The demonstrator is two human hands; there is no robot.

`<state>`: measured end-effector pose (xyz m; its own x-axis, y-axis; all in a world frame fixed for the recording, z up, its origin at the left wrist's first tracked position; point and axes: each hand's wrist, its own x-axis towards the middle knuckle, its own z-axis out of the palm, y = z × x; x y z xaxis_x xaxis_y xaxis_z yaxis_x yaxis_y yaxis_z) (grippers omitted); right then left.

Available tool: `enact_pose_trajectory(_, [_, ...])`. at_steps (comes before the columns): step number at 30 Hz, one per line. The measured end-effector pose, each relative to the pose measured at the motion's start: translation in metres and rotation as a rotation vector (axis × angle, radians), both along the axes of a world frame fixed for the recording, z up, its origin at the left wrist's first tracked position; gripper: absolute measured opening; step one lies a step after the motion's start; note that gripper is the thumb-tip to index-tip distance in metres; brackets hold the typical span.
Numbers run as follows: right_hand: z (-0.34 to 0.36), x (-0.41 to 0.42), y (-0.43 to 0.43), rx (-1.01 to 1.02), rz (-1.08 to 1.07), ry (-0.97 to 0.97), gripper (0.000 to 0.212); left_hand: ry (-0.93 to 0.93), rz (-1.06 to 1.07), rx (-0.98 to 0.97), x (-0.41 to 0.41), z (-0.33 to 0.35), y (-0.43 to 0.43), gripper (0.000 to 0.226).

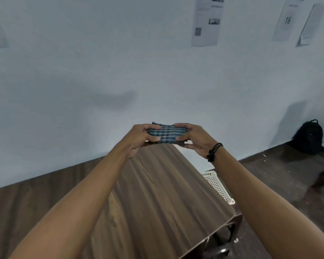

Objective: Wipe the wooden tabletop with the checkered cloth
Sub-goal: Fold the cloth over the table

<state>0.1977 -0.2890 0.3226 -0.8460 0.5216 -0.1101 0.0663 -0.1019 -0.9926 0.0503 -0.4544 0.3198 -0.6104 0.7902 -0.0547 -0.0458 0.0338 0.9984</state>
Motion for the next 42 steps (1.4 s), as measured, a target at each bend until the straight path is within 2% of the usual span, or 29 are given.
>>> enact_pose_trajectory(5, [-0.035, 0.023, 0.083, 0.000, -0.034, -0.065, 0.027, -0.033, -0.017, -0.053, 0.020, -0.029, 0.079, 0.043])
enact_pose_trajectory(16, [-0.124, 0.028, 0.236, 0.112, -0.200, -0.181, 0.028, -0.070, -0.098, -0.274, 0.016, -0.112, 0.251, 0.040])
enact_pose_trajectory(19, [-0.144, 0.027, 0.276, 0.192, -0.178, -0.252, 0.029, -0.104, -0.107, -0.314, 0.014, -0.133, 0.293, 0.039])
enact_pose_trajectory(24, [-0.186, 0.021, 0.333, 0.105, -0.181, -0.304, 0.030, -0.162, -0.073, -0.382, 0.013, -0.164, 0.348, 0.037])
enact_pose_trajectory(30, [-0.244, 0.006, 0.401, 0.104, -0.121, -0.358, 0.029, -0.211, 0.010, -0.472, 0.013, -0.203, 0.412, 0.035])
enact_pose_trajectory(42, [-0.377, -0.012, 0.498, 0.211, 0.002, -0.582, 0.027, -0.266, 0.199, -0.662, 0.022, -0.332, 0.518, 0.031])
